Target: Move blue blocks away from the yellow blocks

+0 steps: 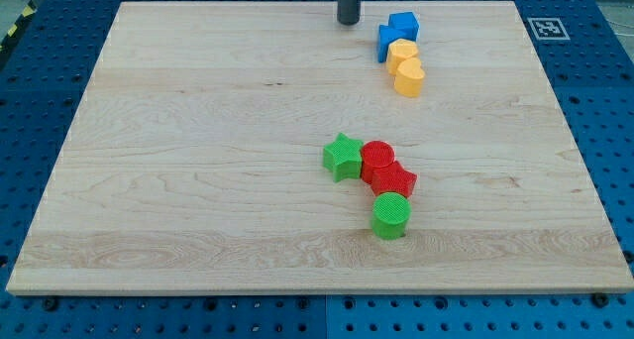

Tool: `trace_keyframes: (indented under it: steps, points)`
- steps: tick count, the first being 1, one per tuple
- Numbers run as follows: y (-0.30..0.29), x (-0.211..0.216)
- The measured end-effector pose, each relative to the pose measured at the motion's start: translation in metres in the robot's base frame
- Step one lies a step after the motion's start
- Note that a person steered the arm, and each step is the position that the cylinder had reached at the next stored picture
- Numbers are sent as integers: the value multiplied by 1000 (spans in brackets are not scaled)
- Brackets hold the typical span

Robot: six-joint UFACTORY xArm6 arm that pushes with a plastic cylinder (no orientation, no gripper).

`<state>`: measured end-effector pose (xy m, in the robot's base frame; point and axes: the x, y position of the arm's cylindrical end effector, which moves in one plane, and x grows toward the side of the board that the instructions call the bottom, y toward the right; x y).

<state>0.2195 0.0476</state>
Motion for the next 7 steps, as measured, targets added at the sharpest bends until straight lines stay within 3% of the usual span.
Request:
trace_keyframes:
  steps: [1, 5, 7]
  points:
    - [16, -25]
    - [-1, 102]
    - [11, 118]
